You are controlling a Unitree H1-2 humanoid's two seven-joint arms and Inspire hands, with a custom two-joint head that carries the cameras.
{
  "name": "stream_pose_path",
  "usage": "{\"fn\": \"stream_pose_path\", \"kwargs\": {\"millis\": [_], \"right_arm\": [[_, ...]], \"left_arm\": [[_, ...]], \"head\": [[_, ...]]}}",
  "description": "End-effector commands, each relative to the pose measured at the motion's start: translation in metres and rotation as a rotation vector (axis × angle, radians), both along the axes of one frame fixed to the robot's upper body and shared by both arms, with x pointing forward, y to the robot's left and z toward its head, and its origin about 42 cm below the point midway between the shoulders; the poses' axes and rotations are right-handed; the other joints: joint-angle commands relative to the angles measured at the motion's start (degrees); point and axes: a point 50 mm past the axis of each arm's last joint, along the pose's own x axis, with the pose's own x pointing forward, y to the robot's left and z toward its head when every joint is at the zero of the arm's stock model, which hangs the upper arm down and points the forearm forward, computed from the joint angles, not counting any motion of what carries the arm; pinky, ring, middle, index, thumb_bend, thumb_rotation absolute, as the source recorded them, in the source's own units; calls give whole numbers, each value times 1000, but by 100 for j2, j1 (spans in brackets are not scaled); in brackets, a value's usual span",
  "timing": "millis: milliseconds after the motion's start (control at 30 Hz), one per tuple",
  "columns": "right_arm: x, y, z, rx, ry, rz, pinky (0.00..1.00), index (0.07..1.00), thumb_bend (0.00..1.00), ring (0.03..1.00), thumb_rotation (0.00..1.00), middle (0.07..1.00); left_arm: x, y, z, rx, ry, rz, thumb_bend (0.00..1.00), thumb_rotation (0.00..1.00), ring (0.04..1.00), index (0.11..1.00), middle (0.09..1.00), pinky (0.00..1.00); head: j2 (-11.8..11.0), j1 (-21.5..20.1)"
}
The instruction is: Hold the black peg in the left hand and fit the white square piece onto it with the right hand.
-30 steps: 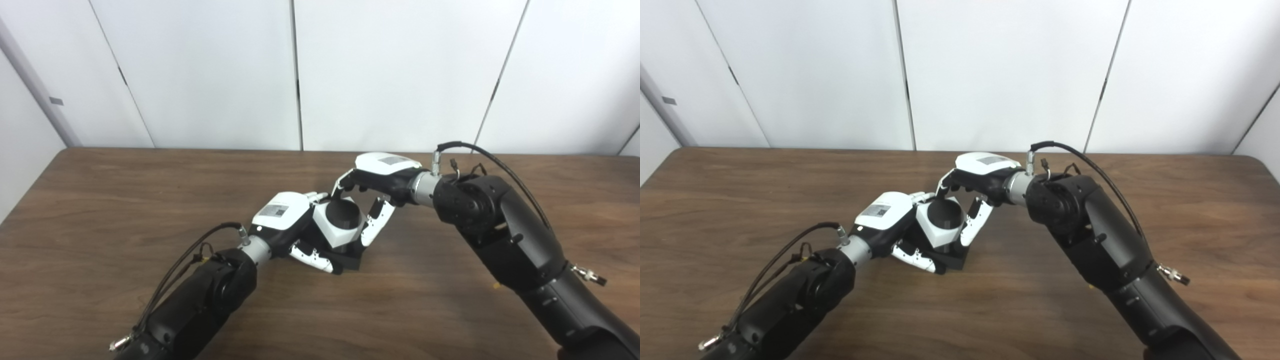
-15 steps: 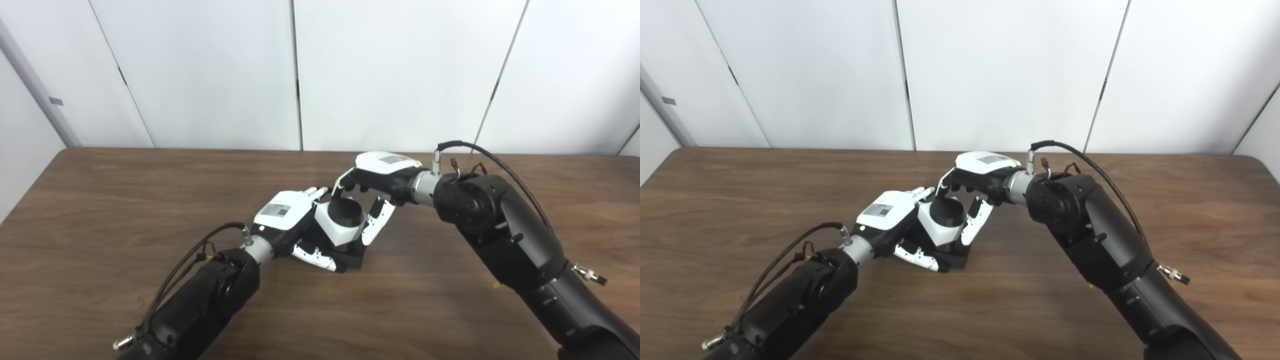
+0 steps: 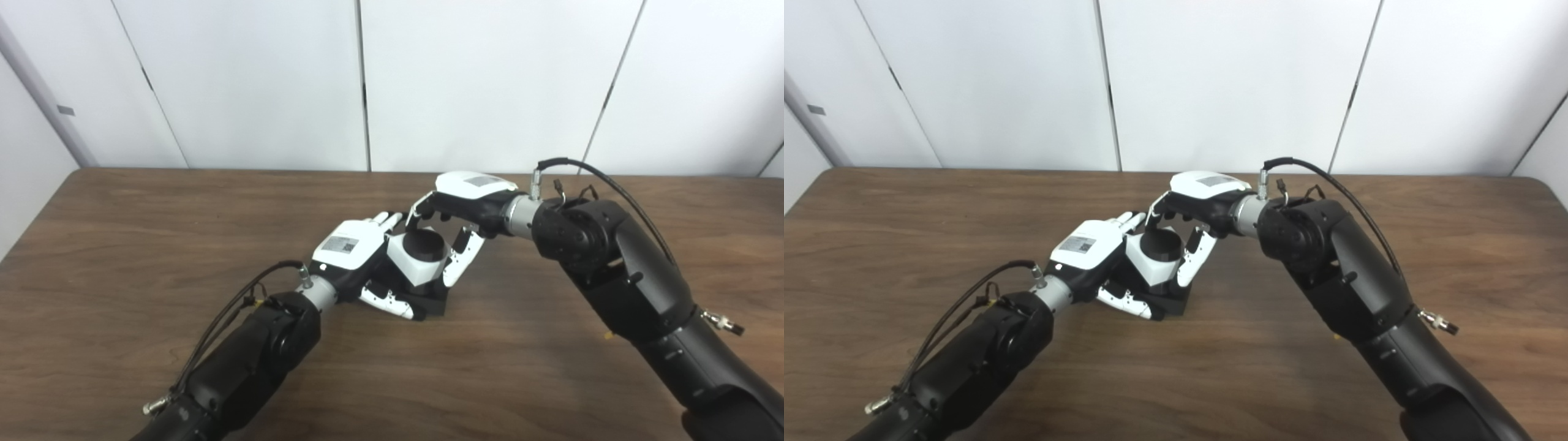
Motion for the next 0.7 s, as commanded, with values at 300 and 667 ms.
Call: {"fn": "stream_pose_path", "kwargs": {"millis": [300, 667], "right_arm": [[5, 3, 39, 18, -125, 29, 736, 671, 914, 816, 278, 815], [5, 3, 41, 18, -126, 31, 746, 673, 912, 824, 276, 818]], "left_arm": [[-32, 13, -55, 145, 229, 9, 821, 114, 989, 758, 996, 893], [-27, 12, -48, 109, 280, -5, 995, 356, 977, 699, 982, 878]], "head": [[2, 3], [50, 12]]}}
